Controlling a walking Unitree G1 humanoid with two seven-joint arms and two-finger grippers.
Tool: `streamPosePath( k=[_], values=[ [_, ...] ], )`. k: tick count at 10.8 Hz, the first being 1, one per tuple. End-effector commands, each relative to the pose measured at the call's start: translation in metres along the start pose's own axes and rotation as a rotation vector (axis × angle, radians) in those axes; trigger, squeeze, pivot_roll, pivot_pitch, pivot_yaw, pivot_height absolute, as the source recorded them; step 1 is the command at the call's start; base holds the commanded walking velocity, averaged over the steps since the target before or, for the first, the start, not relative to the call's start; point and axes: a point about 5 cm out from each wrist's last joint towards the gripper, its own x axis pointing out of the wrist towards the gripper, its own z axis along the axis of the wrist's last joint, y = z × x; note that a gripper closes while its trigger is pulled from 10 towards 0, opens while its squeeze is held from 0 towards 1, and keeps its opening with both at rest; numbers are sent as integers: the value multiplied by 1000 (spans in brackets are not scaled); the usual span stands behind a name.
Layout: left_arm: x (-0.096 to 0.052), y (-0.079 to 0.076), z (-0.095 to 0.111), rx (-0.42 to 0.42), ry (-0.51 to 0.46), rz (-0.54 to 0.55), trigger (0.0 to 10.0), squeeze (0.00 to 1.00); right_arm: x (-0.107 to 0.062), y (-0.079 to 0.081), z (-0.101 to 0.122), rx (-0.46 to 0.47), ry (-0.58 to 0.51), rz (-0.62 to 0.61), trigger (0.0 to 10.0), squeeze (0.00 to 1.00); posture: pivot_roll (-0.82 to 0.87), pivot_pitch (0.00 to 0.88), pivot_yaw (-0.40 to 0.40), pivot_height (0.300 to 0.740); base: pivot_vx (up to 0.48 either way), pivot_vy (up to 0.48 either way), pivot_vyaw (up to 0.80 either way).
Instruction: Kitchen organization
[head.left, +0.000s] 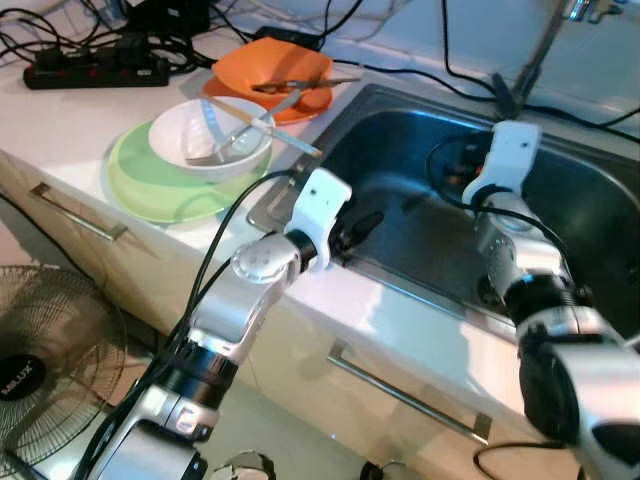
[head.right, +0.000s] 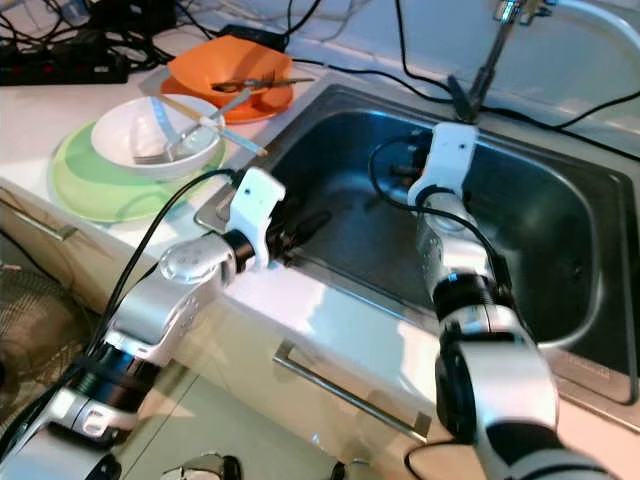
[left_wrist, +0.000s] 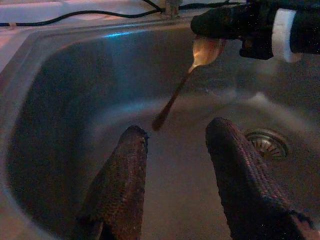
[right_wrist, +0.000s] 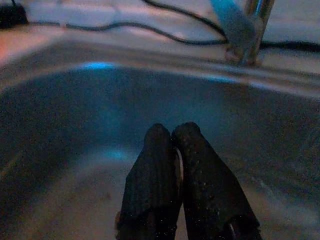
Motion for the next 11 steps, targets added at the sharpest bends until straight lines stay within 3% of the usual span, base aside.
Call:
streamPosePath(
  k=[1, 6, 9, 10, 11],
  values=[
    [-1, -3, -5, 6, 35, -10, 10000, 0, 2, 0, 4, -32, 5, 1, 10000, 0, 56, 56, -18, 740, 0, 0, 0],
    [-2, -12, -11, -7, 82, -22, 10000, 0, 3, 12, -14, -61, 141, 71, 10000, 0, 58, 42, -30, 740, 0, 0, 0],
    [-8, -1, -8, 6, 75, 11, 10000, 0, 3, 15, -15, -70, 148, 87, 10000, 0, 67, 61, -37, 740, 0, 0, 0],
    [-8, 2, -8, 6, 77, 26, 10000, 0, 2, 17, -16, -69, 152, 91, 10000, 333, 70, 70, -38, 740, 0, 0, 0],
    [-8, 1, -8, 3, 77, 31, 10000, 0, 2, 18, -18, -70, 155, 98, 10000, 957, 70, 75, -39, 740, 0, 0, 0]
  ],
)
